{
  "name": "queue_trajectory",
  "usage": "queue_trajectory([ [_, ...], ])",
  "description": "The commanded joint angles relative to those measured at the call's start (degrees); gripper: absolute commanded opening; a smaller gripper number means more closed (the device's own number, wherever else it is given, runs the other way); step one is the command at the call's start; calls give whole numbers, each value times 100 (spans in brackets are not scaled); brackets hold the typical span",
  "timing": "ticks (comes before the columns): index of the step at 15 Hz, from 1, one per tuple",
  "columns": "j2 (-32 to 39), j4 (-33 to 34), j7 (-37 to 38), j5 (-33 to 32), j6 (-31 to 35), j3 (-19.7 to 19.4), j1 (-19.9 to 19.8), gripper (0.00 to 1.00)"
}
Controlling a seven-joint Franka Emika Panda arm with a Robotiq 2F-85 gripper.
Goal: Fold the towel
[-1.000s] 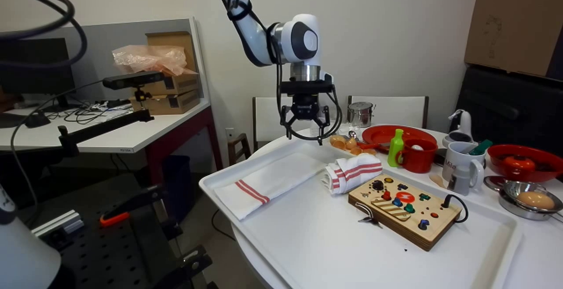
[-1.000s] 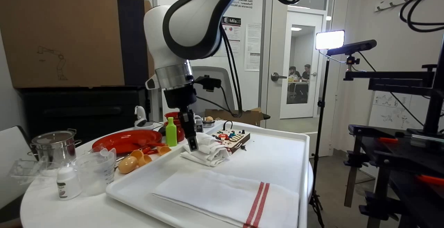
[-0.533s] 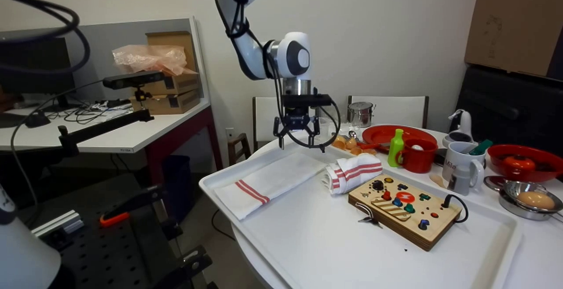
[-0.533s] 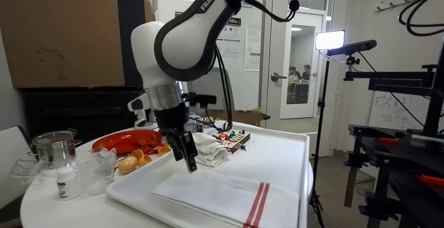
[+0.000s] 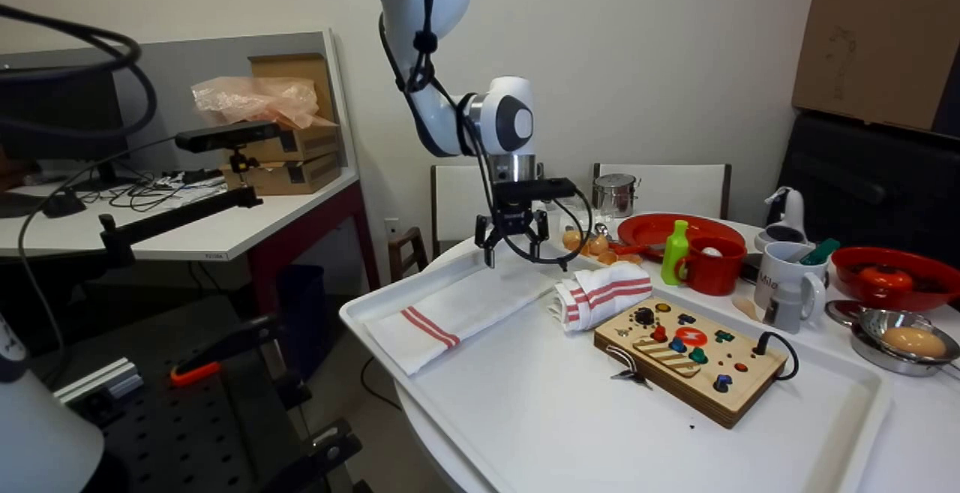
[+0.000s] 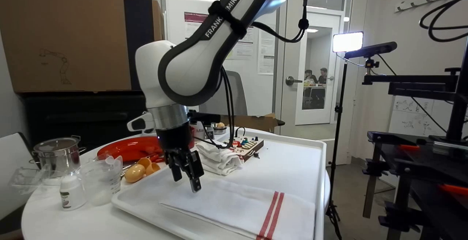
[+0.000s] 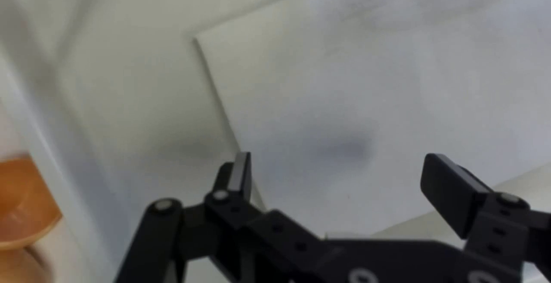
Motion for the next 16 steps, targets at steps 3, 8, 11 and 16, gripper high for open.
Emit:
queue_trajectory([
  [3,295,571,-436,-47,-15,-25,-54,99],
  [8,401,640,-660,-48,-59,-49,-26,100],
  [11,451,669,-684,-25,-68,-64,-26,81],
  [16,474,698,-673,-19,-45,-79,-31,52],
])
